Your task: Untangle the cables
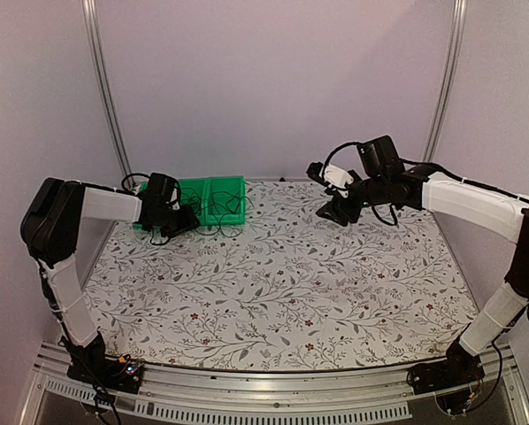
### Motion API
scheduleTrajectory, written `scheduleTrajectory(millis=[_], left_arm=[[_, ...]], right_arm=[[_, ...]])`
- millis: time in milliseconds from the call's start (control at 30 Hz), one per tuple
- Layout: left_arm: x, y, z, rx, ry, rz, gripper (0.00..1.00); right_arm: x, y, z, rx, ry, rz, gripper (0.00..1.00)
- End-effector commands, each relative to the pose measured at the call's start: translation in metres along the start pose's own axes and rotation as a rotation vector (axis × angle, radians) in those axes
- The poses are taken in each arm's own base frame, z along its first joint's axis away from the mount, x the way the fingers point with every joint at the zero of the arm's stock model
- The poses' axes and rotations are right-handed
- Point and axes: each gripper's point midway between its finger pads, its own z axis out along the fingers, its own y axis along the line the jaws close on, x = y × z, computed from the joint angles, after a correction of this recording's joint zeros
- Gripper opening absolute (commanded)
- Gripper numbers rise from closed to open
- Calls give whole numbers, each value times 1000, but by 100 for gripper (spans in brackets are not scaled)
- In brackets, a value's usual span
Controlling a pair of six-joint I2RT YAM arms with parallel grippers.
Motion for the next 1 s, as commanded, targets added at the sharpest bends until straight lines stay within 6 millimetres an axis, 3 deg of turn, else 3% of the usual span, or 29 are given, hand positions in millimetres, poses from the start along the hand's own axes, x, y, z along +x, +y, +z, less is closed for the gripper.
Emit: scheduleTrajectory(millis=[0, 67, 167, 333, 467, 700, 833, 967], left_arm=[[-5, -2, 18, 12, 10, 63, 46], [-6, -1, 23, 14, 13, 74, 41], [-9, -6, 26, 41, 12, 88, 24], [-27, -35, 4, 119, -46, 131, 0], [-49, -64, -11, 211, -127, 176, 0], [-74, -86, -2, 263, -145, 200, 0], [-92, -93, 12, 258, -173, 195, 0], [-90, -91, 41, 175, -145, 243, 0]], right_arm=[[-3, 0, 2, -20, -7, 17, 67], [-1, 0, 3, -20, -2, 19, 67], [1, 0, 4, -18, 4, 16, 67], [3, -1, 3, -8, 10, 6, 67], [3, -1, 5, -8, 11, 2, 67], [3, -1, 10, -16, 11, 4, 67], [5, 0, 12, -22, 16, 9, 67], [7, 2, 11, -28, 22, 14, 67]])
